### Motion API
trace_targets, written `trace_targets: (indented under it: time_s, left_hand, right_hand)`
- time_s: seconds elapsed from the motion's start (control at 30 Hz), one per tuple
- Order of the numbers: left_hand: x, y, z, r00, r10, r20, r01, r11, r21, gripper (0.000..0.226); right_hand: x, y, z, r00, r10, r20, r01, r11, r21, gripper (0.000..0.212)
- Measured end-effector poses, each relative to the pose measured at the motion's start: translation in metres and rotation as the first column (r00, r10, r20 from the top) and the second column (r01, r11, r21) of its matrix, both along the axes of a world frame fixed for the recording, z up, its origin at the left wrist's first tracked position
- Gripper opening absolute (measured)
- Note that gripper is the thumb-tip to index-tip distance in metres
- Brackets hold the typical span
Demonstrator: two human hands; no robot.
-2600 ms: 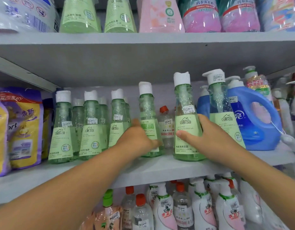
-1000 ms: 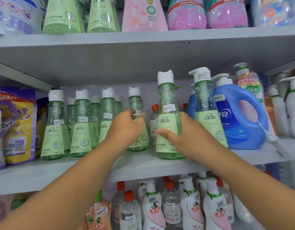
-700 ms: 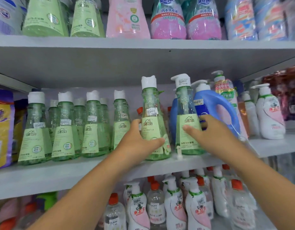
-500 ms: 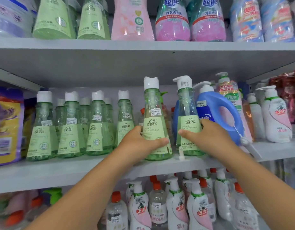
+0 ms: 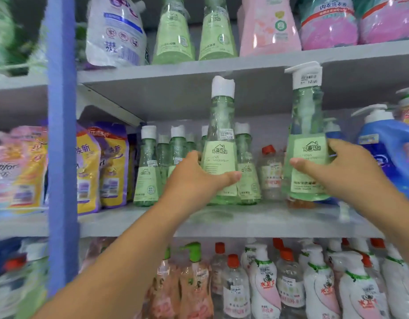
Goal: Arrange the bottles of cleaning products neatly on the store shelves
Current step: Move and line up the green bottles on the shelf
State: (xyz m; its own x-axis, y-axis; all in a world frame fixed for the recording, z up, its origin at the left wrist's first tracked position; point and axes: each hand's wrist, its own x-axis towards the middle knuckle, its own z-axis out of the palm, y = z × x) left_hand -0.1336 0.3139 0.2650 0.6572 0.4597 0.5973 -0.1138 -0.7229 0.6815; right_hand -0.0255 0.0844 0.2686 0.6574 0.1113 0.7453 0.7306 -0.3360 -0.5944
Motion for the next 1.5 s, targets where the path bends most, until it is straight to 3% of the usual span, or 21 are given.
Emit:
trace_targets:
  time_s: [0.1,0.2,0.37,0.57,0.87,1.17,1.3,1.5]
  left_hand:
    - [-0.023,0.041,-0.008,0.997,0.075,-0.031,-0.075,0.997,0.016,0.075]
    - [-0.04,0.083,-0.017,0.987,0.162,-0.004,-0.162,0.987,-0.005,0.098]
    - [-0.058,0.144,-0.028,0.972,0.234,0.0,-0.234,0.97,-0.059,0.074]
    - [-0.051,0.174,-0.031,0.973,0.228,-0.021,-0.229,0.97,-0.086,0.075]
    - [-0.035,0.188,-0.026,0.948,0.275,-0.159,-0.278,0.961,0.003,0.082]
    - [-0.041,0.179,-0.026,0.962,0.233,-0.143,-0.237,0.971,-0.013,0.076]
    - [-0.04,0.177,-0.029,0.963,0.231,-0.136,-0.237,0.971,-0.028,0.061]
    - [-0.042,0.175,-0.028,0.96,0.242,-0.139,-0.251,0.966,-0.054,0.064]
  right_hand:
    - [-0.018,0.051,-0.007,0.991,0.114,-0.066,-0.113,0.993,0.022,0.022]
    - [-0.028,0.103,-0.01,0.983,0.158,-0.091,-0.156,0.987,0.029,0.035]
    - [-0.057,0.185,-0.016,0.928,0.315,-0.201,-0.322,0.947,-0.004,0.02]
    - [-0.072,0.247,-0.02,0.941,0.254,-0.223,-0.277,0.958,-0.077,0.028]
    - [-0.07,0.254,-0.017,0.931,0.263,-0.255,-0.31,0.936,-0.166,0.027]
    - [-0.061,0.253,-0.023,0.928,0.263,-0.264,-0.3,0.948,-0.108,0.019]
    - [-0.061,0.252,-0.022,0.891,0.307,-0.335,-0.334,0.942,-0.025,0.034]
    - [-0.066,0.251,-0.021,0.885,0.294,-0.36,-0.331,0.942,-0.045,0.052]
